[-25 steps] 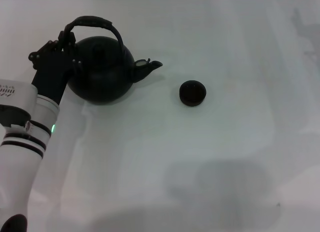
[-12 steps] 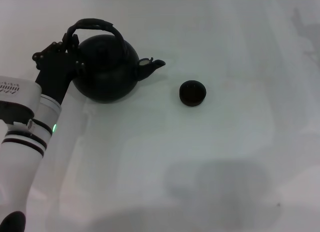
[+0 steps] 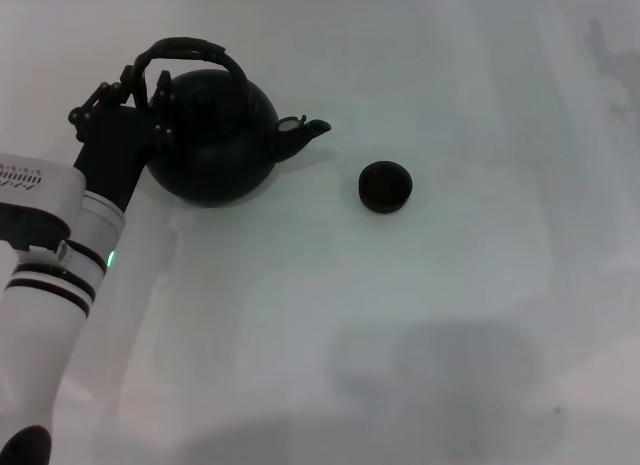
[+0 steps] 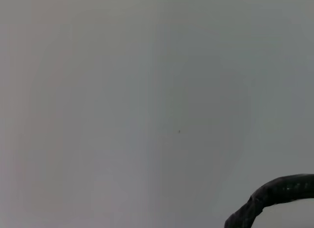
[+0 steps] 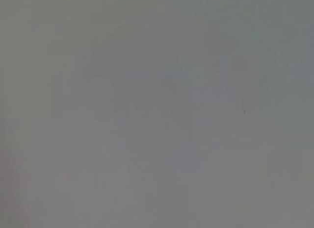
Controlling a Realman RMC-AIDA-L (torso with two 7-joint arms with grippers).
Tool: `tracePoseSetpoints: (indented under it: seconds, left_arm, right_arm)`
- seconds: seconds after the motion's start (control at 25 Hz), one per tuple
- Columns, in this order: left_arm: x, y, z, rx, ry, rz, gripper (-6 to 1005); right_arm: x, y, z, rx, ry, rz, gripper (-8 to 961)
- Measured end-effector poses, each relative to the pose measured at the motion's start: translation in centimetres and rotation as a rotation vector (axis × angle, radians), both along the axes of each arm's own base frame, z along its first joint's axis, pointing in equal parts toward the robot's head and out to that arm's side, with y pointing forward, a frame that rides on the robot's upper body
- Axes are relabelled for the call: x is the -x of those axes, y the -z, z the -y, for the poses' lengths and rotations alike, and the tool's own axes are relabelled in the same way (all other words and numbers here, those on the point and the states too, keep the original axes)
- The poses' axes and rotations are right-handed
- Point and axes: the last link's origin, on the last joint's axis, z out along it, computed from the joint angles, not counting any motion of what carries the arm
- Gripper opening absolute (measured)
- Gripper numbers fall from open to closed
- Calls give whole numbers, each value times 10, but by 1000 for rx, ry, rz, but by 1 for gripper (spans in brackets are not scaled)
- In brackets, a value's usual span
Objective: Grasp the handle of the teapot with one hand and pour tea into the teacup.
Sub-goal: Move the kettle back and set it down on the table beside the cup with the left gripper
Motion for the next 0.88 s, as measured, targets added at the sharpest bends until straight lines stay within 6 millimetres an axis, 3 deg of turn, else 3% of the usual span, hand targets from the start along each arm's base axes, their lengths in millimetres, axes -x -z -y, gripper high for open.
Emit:
tracePoseSetpoints:
  seconds: [0.08,0.32,0.52,0.76,0.88]
  left_arm:
    - [1,0,2,0,-2,4,250]
    - [1,2,12,11,29,-7,470]
    - [3,-2,25,-15,64,0,713]
    - [9,-5,35,-28,41,61,846]
    - [11,-7,40,-35,40,82,845]
  right_arm:
    - [0,0,0,0,1,0,824]
    - [-1,0,1,0,1,0,825]
    - [-1,0,0,1,-1,2,825]
    - [0,-2,0,-3,-3,5,825]
    - [-1,-2,1,-4,-3,6,825]
